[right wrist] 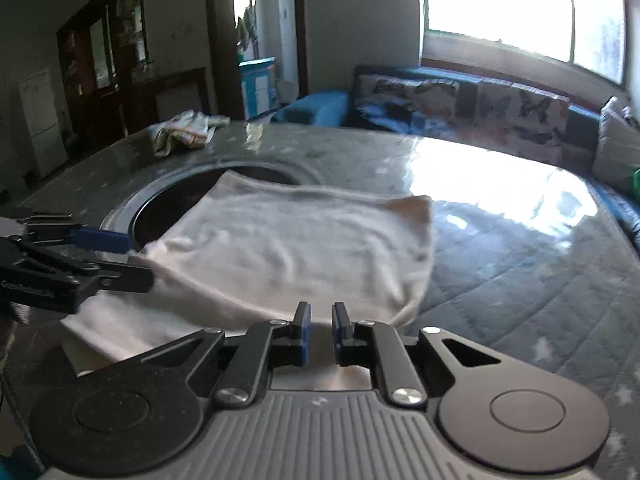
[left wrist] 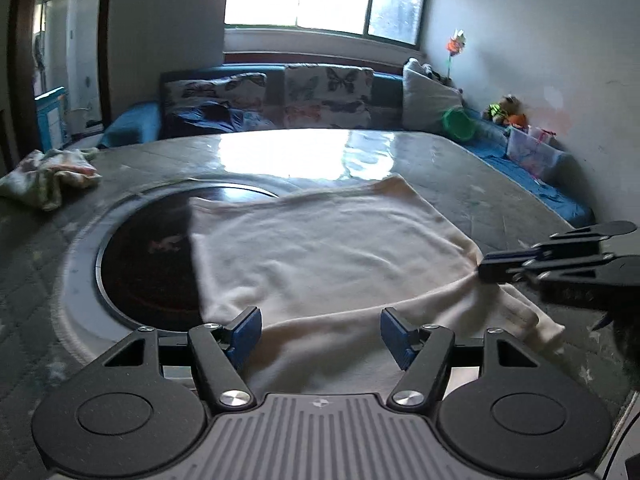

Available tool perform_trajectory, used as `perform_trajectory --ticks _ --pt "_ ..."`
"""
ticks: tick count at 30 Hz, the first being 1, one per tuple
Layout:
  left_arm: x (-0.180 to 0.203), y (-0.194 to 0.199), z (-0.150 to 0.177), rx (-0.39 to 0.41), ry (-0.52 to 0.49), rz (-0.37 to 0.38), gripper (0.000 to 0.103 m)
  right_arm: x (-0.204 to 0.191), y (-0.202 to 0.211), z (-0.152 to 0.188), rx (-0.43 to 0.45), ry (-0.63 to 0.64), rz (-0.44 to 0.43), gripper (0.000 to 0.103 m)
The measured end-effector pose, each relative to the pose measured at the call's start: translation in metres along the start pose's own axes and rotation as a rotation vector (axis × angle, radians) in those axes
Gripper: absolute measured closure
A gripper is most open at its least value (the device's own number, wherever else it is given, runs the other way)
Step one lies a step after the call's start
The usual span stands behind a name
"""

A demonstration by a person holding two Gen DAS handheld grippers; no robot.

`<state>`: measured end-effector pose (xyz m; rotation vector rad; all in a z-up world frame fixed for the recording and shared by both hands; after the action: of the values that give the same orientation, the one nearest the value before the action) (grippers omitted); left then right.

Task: Fold clothes

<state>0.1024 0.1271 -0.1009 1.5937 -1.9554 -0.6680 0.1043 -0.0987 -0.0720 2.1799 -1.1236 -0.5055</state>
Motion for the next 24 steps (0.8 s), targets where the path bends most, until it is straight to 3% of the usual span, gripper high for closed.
perform_trajectory --ticks 6,9,10,12,17,24 --pt "-0.024 -0.015 0.009 -0.03 0.027 -0.067 0.036 -0.001 -0.015 0.006 -0.014 -0.005 -0.006 0.092" --pt "-0.033 -0.011 0.012 -0.037 0.062 -0.062 0.035 -0.002 -0.011 0.005 -0.015 0.01 -0.005 0.091" --pt "-0.032 -0.008 0.011 -0.028 0.057 -0.063 0.035 -0.005 -0.008 0.004 -0.011 0.018 -0.011 0.089" --pt "-0.026 0.0 0.008 -0.011 0.045 -0.057 0.035 -0.013 0.0 0.002 0.001 0.046 -0.023 0.075" --pt "-0.001 0.005 0.001 0.028 -0.023 -0.029 0.035 -0.031 -0.004 0.004 0.001 0.093 -0.055 0.075" --pt "-0.009 -0.012 0.009 -0.017 -0.026 -0.068 0.035 -0.041 -0.007 0.018 -0.032 0.151 -0.041 0.07"
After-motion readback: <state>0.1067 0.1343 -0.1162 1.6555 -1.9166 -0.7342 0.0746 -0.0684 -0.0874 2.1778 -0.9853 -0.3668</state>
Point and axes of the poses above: each gripper's, at about its wrist camera, not at the fingertips, and y roughly against the way its jaws point, x to its right, z to its underside, the point moved 10 cm from there along -y, roughly the way its jaws point, and after that the axes turned 3 degrees about -x, right-handed, at the moved point
